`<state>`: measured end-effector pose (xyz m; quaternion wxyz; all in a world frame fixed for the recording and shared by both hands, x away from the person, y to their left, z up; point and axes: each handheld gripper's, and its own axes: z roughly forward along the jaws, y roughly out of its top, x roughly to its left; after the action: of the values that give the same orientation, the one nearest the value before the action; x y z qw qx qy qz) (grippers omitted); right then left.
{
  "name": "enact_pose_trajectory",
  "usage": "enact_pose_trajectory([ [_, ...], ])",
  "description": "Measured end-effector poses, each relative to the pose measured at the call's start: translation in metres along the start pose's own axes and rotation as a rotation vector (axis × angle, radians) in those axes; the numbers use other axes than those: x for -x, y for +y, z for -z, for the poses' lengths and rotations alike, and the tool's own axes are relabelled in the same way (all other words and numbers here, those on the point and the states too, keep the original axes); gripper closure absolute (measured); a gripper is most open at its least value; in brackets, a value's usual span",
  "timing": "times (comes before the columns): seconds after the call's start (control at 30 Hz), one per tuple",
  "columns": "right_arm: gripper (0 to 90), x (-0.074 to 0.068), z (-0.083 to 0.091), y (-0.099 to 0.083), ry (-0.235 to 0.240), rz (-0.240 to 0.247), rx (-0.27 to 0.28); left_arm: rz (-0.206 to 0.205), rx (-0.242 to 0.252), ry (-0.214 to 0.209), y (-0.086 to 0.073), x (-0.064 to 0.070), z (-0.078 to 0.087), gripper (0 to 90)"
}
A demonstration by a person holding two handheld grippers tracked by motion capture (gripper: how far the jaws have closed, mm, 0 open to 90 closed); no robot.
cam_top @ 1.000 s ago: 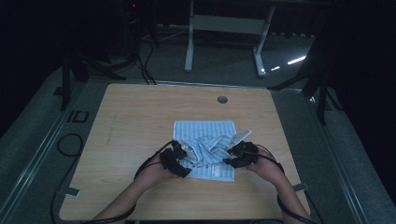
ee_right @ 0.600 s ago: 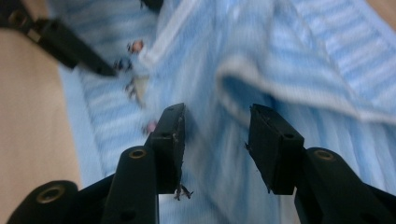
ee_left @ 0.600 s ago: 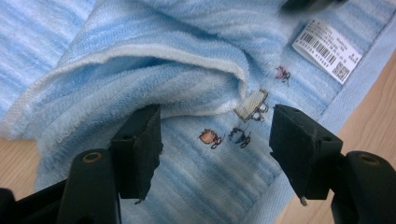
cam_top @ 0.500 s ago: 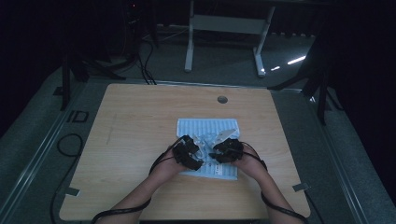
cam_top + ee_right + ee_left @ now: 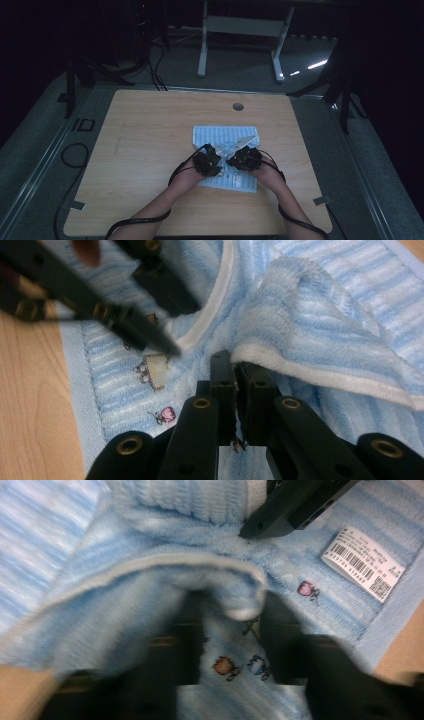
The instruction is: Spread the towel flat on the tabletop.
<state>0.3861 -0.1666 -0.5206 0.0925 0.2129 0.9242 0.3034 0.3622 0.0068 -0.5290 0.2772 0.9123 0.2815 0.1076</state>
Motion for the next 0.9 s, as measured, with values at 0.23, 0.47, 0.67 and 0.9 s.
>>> enact_pose_trajectory([
  [0.23,86.0,0.003,0.012,-0.004,-0.002,-0.010,0.029,0.006,0.022,-0.039,0.002,0.005,0.020,86.2],
  [0.47,85.9,0.006,0.031,-0.008,-0.033,-0.009,0.063,-0.011,0.056,-0.037,-0.002,0.012,0.055,86.1],
  [0.67,85.9,0.013,0.047,-0.013,-0.061,-0.034,0.092,0.002,0.091,-0.032,-0.013,0.010,0.082,86.0],
  [0.9,85.9,0.019,0.070,-0.018,-0.098,-0.054,0.121,0.061,0.131,-0.005,-0.034,-0.005,0.108,85.9],
])
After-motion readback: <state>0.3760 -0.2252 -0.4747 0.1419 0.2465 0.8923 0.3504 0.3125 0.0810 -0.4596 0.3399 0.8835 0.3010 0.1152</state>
